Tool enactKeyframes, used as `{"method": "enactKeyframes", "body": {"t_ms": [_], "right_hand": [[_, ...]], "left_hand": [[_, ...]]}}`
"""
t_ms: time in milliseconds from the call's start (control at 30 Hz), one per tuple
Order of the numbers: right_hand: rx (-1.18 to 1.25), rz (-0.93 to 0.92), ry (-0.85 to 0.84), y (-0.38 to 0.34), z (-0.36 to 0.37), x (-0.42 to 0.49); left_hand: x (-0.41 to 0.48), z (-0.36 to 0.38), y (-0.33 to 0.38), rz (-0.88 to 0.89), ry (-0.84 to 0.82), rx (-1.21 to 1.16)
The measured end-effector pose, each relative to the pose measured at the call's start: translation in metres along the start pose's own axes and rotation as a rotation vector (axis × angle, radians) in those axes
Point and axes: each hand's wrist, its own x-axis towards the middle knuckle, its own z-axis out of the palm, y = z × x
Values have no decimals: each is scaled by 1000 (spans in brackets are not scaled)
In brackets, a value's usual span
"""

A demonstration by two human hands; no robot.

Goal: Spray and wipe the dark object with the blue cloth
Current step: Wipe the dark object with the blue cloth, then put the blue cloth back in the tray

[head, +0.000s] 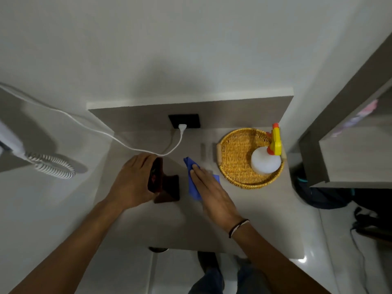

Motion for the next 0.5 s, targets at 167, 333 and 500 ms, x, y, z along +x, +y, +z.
{"method": "enactKeyframes", "body": {"t_ms": [167,333,500], "right_hand": [[-50,47,56,19,-42,-5],[-205,229,23,63,-59,15],[-416,262,-189,108,-42,43]], "left_hand": [[-4,13,-14,26,8,-25],[-10,24,-8,33,37,14],[-15,34,8,25,148,98]]}}
